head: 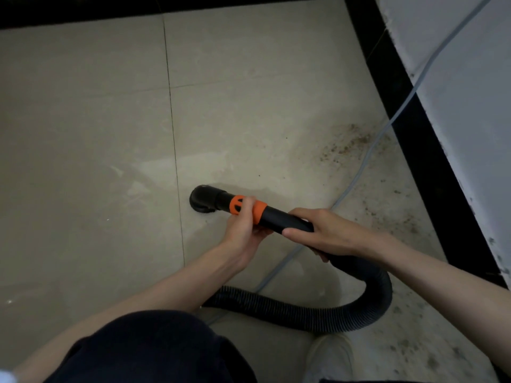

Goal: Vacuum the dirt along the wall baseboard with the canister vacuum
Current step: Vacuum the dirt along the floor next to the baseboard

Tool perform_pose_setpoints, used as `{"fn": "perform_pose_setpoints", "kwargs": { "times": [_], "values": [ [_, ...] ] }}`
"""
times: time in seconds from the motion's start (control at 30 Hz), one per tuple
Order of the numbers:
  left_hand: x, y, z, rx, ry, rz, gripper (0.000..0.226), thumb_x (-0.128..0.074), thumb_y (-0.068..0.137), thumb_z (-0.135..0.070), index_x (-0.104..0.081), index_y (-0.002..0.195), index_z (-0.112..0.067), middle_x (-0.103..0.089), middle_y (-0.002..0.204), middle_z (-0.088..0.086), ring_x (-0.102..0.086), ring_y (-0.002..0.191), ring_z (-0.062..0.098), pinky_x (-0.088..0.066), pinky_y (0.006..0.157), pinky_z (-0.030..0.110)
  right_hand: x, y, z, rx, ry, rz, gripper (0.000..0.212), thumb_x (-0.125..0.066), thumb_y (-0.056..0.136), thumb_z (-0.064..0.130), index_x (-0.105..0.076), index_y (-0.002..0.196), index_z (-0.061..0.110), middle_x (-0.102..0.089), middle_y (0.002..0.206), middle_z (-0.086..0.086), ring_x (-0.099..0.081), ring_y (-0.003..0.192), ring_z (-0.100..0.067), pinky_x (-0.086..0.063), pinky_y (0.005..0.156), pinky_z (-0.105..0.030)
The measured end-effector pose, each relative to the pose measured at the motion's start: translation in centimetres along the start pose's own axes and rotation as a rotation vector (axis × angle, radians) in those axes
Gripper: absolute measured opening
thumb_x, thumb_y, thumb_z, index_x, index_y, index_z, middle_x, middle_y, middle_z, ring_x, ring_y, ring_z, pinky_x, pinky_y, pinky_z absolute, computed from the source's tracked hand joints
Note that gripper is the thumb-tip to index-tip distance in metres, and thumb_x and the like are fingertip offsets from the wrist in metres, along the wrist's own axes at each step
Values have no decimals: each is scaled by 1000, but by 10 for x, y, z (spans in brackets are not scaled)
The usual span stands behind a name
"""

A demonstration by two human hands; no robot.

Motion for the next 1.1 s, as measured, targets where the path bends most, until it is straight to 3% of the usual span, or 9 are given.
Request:
{"fn": "perform_pose_setpoints", "kwargs": {
  "times": [0.1, 0.2, 0.33, 0.47, 0.6, 0.73, 1.1],
  "values": [
    [-9, 1, 10, 68, 67, 85, 19, -48, 96, -26, -48, 89, -9, -56, 78, 9, -60, 76, 21, -54, 70, 34, -4, -9, -14, -35, 50, 0, 23, -56, 94, 44, -56, 98, 21, -57, 55, 1, -58, 44, -15, -49, 45, -27],
    [-29, 5, 10, 126, 100, 177, 19, -48, 96, -26, -47, 91, -8, -56, 83, 11, -60, 77, 22, -54, 73, 35, -3, -14, -26, -105, 205, 32, 32, -57, 93, 46, -52, 90, 14, -61, 55, 2, -61, 47, -17, -50, 49, -26],
    [-52, 15, -1, 129, 168, 260, 21, -48, 97, -28, -47, 96, -8, -59, 85, 12, -63, 76, 22, -57, 64, 31, -3, -17, -32, -205, 417, 141, 57, -51, 79, 63, -48, 95, 8, -64, 60, -5, -64, 52, -21, -53, 55, -30],
    [-57, 18, -2, 166, 211, 267, 21, -51, 95, -29, -48, 95, -8, -58, 82, 8, -63, 70, 17, -56, 59, 28, -17, -20, -34, -233, 592, 86, 53, -55, 82, 61, -45, 87, 8, -57, 54, -6, -57, 43, -20, -48, 46, -25],
    [-52, 22, 3, 184, 144, 126, 21, -55, 93, -26, -46, 96, -7, -55, 76, 10, -61, 64, 20, -53, 61, 33, -21, -14, -35, -218, 540, -86, 39, -57, 93, 47, -48, 84, 10, -56, 49, -2, -53, 38, -18, -45, 43, -25],
    [-45, 32, -4, 156, 48, -7, 18, -57, 92, -22, -46, 90, -8, -52, 70, 10, -58, 53, 21, -50, 56, 32, -26, -2, -27, -206, 480, -189, 31, -61, 91, 42, -50, 82, 14, -55, 48, 0, -51, 36, -18, -42, 41, -24],
    [-79, 53, -18, 24, 170, -38, 36, -45, 97, -44, -44, 87, -9, -50, 69, 9, -53, 57, 21, -48, 51, 30, 14, 11, -38, -244, 327, -363, 31, -58, 89, 45, -52, 77, 16, -60, 56, -6, -53, 34, -15, -41, 38, -21]
  ]
}}
Point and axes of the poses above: each hand's wrist, its own y-axis towards the middle knuckle, its own x-axis out of the back of the hand, z = x × y, the point moved 9 cm from there along y, towards the middle knuckle
